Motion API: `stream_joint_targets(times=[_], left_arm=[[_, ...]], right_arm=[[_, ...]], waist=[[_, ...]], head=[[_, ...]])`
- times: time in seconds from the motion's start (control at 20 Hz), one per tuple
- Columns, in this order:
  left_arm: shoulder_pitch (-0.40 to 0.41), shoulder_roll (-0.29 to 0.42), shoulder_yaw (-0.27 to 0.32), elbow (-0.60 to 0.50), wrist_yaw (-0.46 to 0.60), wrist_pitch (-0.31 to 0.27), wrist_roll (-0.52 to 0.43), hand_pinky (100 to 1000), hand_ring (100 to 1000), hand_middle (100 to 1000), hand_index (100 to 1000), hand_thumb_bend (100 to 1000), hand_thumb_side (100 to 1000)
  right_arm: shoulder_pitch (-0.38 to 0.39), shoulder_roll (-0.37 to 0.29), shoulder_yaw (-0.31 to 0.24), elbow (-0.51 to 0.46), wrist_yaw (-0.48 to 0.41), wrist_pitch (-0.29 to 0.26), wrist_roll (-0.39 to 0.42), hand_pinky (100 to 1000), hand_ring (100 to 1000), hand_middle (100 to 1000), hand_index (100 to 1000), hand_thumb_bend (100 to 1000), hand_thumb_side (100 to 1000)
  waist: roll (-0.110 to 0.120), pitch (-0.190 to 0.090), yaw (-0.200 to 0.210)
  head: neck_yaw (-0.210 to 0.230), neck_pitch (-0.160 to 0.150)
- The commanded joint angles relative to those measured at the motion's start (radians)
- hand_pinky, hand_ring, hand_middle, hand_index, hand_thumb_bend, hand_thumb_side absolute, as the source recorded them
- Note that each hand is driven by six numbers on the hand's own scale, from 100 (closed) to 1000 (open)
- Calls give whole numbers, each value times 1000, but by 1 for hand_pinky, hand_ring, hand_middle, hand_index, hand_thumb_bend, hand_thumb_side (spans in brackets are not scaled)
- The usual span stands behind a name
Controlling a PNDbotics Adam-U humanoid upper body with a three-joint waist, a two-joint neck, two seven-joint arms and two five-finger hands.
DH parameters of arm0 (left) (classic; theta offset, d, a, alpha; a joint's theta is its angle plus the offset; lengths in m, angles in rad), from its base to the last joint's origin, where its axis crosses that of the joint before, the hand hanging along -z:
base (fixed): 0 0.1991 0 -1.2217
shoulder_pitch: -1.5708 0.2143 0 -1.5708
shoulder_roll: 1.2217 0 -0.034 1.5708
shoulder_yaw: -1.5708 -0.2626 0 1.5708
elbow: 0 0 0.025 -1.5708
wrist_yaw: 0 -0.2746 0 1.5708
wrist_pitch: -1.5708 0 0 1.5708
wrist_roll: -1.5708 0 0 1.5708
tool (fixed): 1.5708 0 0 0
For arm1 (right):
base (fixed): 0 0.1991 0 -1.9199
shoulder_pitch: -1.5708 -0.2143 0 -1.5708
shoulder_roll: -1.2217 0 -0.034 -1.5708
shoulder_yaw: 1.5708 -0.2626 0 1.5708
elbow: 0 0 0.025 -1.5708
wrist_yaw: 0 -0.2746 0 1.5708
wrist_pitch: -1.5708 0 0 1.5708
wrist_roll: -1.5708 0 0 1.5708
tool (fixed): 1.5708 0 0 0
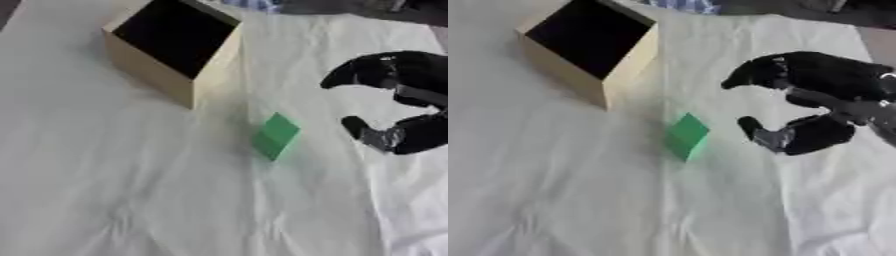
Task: Pick up objects on the table and place them in the box.
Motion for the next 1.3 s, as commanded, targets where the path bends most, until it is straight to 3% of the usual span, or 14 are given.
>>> stream_joint_targets(times=[0.05, 0.2, 0.5, 0.65, 0.7, 0.75, 1.0, 1.3], left_arm=[[-8, 27, -3, -14, 4, 0, -7, 596, 729, 765, 814, 268, 566], [-7, 26, -7, -14, 7, 2, -11, 596, 729, 765, 814, 267, 567], [-2, 26, -11, -14, 11, 5, -17, 594, 728, 765, 814, 261, 570], [-1, 26, -13, -14, 12, 7, -20, 594, 728, 766, 814, 261, 572], [-1, 26, -14, -14, 12, 7, -21, 593, 728, 766, 814, 258, 568], [-1, 26, -14, -14, 12, 8, -22, 593, 728, 766, 814, 260, 573], [0, 24, -18, -14, 15, 9, -27, 593, 728, 767, 814, 259, 574], [0, 23, -20, -14, 16, 11, -30, 593, 728, 767, 814, 256, 574]], right_arm=[[-42, -29, 29, -14, -2, 18, 65, 852, 893, 848, 948, 226, 654], [-86, -10, 64, -14, 15, 44, 115, 849, 898, 851, 956, 282, 600], [-172, 41, 99, -14, 68, 106, 165, 847, 902, 859, 960, 383, 575], [-203, 68, 116, -14, 106, 133, 177, 848, 904, 862, 960, 379, 573], [-211, 75, 120, -14, 111, 140, 181, 847, 904, 861, 959, 312, 588], [-220, 83, 122, -14, 113, 149, 185, 848, 905, 862, 960, 368, 576], [-277, 121, 137, -14, 110, 167, 232, 851, 910, 868, 964, 360, 581], [-295, 137, 154, -14, 103, 161, 262, 853, 914, 874, 967, 370, 574]], waist=[[1, -24, 0], [-1, -23, 1], [-4, -22, 2], [-7, -20, 3], [-7, -20, 3], [-7, -20, 4], [-9, -19, 9], [-9, -17, 15]], head=[[-7, -2], [-9, -1], [-11, -4], [-12, -4], [-13, -4], [-17, -4], [-54, -4], [-80, -9]])
